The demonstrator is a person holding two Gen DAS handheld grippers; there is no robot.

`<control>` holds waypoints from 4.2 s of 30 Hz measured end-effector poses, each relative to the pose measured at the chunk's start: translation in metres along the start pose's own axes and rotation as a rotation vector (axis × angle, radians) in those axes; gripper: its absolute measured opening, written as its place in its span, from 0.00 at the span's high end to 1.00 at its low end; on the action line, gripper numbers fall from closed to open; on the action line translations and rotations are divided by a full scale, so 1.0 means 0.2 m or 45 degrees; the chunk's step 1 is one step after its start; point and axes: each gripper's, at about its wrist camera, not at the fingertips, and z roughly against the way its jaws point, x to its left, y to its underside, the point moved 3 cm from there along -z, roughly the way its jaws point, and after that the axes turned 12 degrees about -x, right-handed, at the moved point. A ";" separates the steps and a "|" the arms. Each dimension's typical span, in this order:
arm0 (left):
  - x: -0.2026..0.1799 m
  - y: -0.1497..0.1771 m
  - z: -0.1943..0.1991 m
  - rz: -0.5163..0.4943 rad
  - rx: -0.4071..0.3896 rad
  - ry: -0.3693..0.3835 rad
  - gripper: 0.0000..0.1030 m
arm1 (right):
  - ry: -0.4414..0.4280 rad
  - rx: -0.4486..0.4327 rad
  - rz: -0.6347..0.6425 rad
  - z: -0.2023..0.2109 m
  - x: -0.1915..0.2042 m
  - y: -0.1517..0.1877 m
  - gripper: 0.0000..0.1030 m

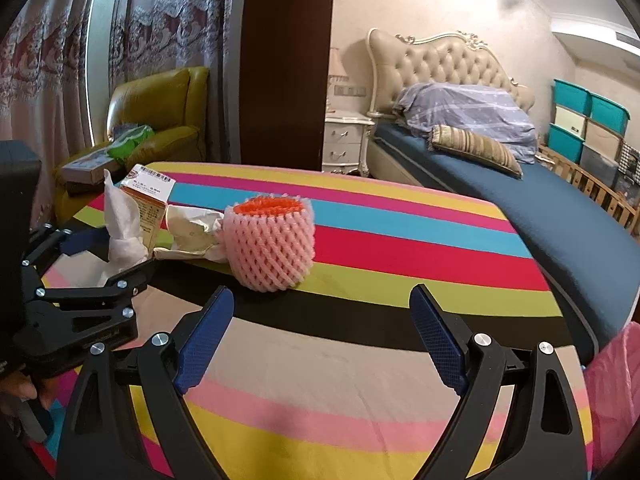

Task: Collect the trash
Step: 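Grasp the white tissue bundle with the left gripper while the right gripper grasps the pink foam fruit net, then carry the tissue and pink foam net to the pink wastebasket with both grippers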

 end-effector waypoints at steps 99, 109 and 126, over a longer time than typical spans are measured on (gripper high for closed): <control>-1.23 -0.11 0.56 -0.226 -0.287 0.692 0.74 | 0.459 -0.160 -0.321 0.85 -1.05 0.40 0.62; -1.53 -0.14 0.59 -0.293 -0.292 0.807 0.74 | 0.581 -0.172 -0.358 0.98 -1.31 0.48 0.62; -2.38 -0.42 0.59 -0.250 -0.236 1.242 0.71 | 0.825 -0.120 -0.398 1.16 -1.85 0.69 0.61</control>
